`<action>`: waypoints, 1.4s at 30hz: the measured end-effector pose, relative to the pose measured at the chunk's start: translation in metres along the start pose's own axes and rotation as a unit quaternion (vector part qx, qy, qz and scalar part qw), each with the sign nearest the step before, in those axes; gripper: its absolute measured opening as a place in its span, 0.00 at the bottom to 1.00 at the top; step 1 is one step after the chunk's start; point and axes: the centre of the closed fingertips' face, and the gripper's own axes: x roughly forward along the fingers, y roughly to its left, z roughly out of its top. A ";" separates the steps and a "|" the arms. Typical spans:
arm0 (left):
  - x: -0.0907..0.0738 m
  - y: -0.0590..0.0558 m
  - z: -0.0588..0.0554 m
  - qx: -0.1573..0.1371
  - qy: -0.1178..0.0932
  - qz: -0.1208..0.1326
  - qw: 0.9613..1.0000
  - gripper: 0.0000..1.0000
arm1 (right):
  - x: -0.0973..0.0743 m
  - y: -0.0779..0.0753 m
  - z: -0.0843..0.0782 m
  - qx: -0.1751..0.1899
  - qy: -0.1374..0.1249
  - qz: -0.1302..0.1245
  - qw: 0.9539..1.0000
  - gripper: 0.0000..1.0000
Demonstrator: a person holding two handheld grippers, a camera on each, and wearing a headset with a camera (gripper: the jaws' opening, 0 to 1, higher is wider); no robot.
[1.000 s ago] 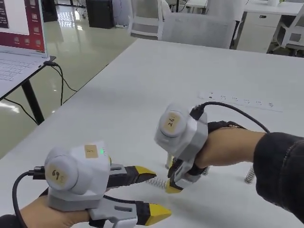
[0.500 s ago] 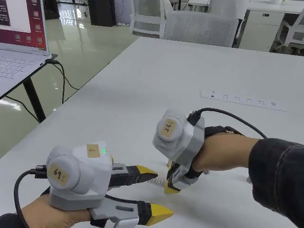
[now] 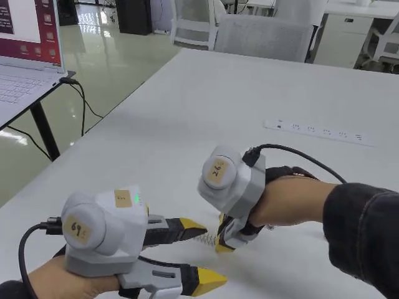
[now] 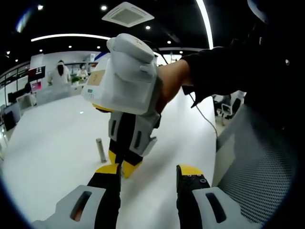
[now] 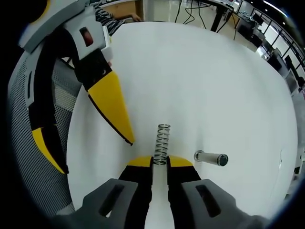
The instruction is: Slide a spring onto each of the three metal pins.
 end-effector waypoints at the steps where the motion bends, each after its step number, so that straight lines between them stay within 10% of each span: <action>1: 0.000 0.000 0.000 0.000 0.000 0.000 1.000 0.41 | 0.000 0.000 0.000 0.001 0.000 0.000 1.000 0.08; 42: 0.003 0.000 0.000 0.011 0.008 -0.005 1.000 0.39 | -0.054 0.009 -0.034 0.043 -0.018 -0.021 0.999 0.07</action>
